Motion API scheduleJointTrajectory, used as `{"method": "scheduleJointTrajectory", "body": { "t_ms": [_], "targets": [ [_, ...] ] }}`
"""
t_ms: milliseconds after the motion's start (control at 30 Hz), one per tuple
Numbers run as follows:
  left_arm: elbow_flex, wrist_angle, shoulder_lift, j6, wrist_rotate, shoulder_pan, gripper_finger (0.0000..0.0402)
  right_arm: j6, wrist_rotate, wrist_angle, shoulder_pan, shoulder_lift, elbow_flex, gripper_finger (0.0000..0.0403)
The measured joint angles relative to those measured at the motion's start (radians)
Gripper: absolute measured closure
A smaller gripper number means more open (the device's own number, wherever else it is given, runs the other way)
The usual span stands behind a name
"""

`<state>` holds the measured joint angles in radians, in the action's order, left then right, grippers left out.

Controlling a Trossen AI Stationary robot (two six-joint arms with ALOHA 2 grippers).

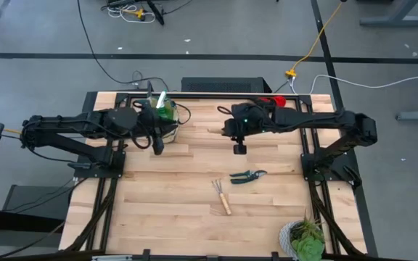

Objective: Pick & Place Garden tools in Gardening bag
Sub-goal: Put the brown hand rake into the gardening bag

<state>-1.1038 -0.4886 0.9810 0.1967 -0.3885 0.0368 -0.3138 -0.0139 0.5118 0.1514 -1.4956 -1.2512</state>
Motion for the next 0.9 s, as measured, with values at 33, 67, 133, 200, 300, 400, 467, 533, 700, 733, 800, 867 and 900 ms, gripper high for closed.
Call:
{"method": "scheduleJointTrajectory", "body": {
  "t_ms": [33,67,133,200,300,400,467,533,700,733,800,867,900],
  "targets": [
    [0.000,0.009,0.000,-0.005,0.000,0.000,0.0330,0.003,0.000,0.000,-0.003,0.000,-0.015,0.0346],
    [0.000,0.016,0.000,-0.008,0.000,0.000,0.0330,0.007,-0.001,0.001,-0.006,0.000,-0.029,0.0346],
    [0.000,0.019,0.000,-0.010,0.000,0.000,0.0330,0.018,-0.006,0.001,-0.011,0.000,-0.058,0.0346],
    [0.000,0.020,0.000,-0.010,0.000,0.000,0.0330,0.019,-0.006,-0.001,-0.015,0.000,-0.083,0.0346],
    [0.000,0.023,0.000,-0.007,0.000,0.000,0.0330,0.018,-0.005,-0.001,-0.022,0.000,-0.115,0.0346],
    [0.000,0.035,0.000,-0.006,0.000,0.000,0.0330,0.023,-0.006,-0.004,-0.029,0.002,-0.140,0.0346],
    [0.000,0.042,0.000,-0.007,0.000,0.000,0.0330,0.045,-0.005,-0.015,-0.033,0.010,-0.144,0.0346],
    [0.000,0.051,0.000,-0.008,0.000,0.000,0.0330,0.065,0.000,-0.050,-0.038,0.026,-0.144,0.0346],
    [0.000,0.059,0.000,-0.010,0.000,0.000,0.0330,0.108,0.006,-0.165,-0.041,0.078,-0.124,0.0349],
    [0.000,0.059,0.000,-0.010,0.000,0.000,0.0330,0.120,0.006,-0.190,-0.041,0.093,-0.111,0.0349],
    [0.000,0.059,0.000,-0.010,0.000,0.000,0.0330,0.141,0.005,-0.250,-0.041,0.121,-0.086,0.0349],
    [0.000,0.062,0.000,-0.010,0.000,0.000,0.0330,0.158,0.005,-0.308,-0.041,0.150,-0.050,0.0350],
    [0.000,0.065,0.000,-0.010,0.000,0.000,0.0330,0.171,0.005,-0.335,-0.041,0.164,-0.031,0.0350]
  ]
}}
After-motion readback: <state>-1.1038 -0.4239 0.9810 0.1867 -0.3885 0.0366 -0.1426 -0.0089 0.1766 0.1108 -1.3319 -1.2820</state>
